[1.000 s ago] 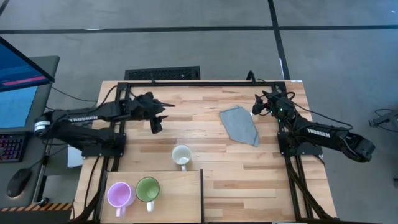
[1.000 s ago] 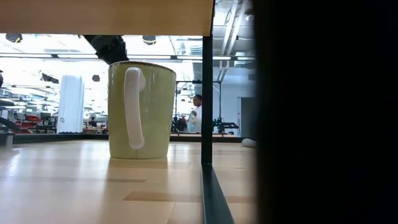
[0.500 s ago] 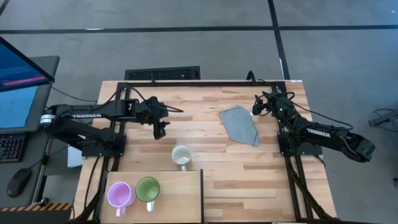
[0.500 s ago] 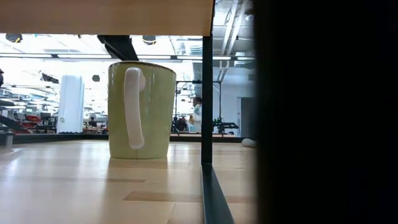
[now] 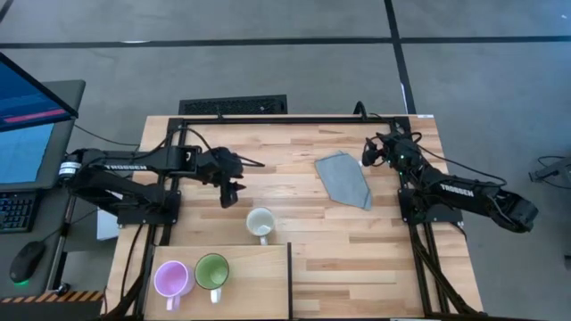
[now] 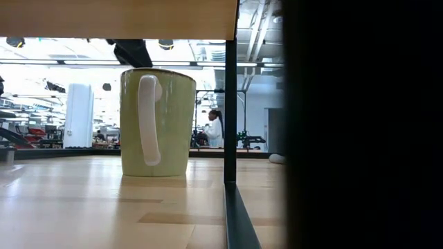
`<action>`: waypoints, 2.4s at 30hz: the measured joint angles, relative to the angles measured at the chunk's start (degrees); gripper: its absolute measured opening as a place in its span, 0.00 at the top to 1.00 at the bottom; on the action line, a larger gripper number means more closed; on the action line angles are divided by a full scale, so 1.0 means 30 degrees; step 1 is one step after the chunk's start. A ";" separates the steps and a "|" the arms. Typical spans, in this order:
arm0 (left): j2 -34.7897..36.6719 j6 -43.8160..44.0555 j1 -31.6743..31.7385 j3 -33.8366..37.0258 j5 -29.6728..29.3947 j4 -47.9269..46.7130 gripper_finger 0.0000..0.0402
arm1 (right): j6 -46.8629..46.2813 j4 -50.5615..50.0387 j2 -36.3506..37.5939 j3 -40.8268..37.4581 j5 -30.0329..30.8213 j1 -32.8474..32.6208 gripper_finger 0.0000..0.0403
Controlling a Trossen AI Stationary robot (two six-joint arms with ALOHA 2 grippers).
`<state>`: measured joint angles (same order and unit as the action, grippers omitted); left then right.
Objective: Stack small to large cups/mugs on shelf
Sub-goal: Put the light green mug on the shelf
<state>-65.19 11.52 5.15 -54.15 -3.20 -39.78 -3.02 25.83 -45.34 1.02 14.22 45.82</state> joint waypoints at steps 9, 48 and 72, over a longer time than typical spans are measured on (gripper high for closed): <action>0.0000 0.3847 -0.0001 0.0000 0.0259 -0.0222 0.59 | -0.0001 -0.1109 0.0000 0.0000 -0.0004 0.0000 0.42; -0.8945 -0.0885 -0.2890 -0.7734 0.0628 -0.5036 0.59 | -0.0001 -0.1174 0.0000 0.0000 0.0285 0.0016 0.42; -0.9049 0.0433 -0.3869 -0.8378 0.0917 -0.5518 0.59 | -0.0006 -0.1189 0.0000 0.0000 0.0284 0.0022 0.42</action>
<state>-92.33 12.82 -6.46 -79.29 -0.45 -56.33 -3.04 22.26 -45.34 1.02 15.07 45.89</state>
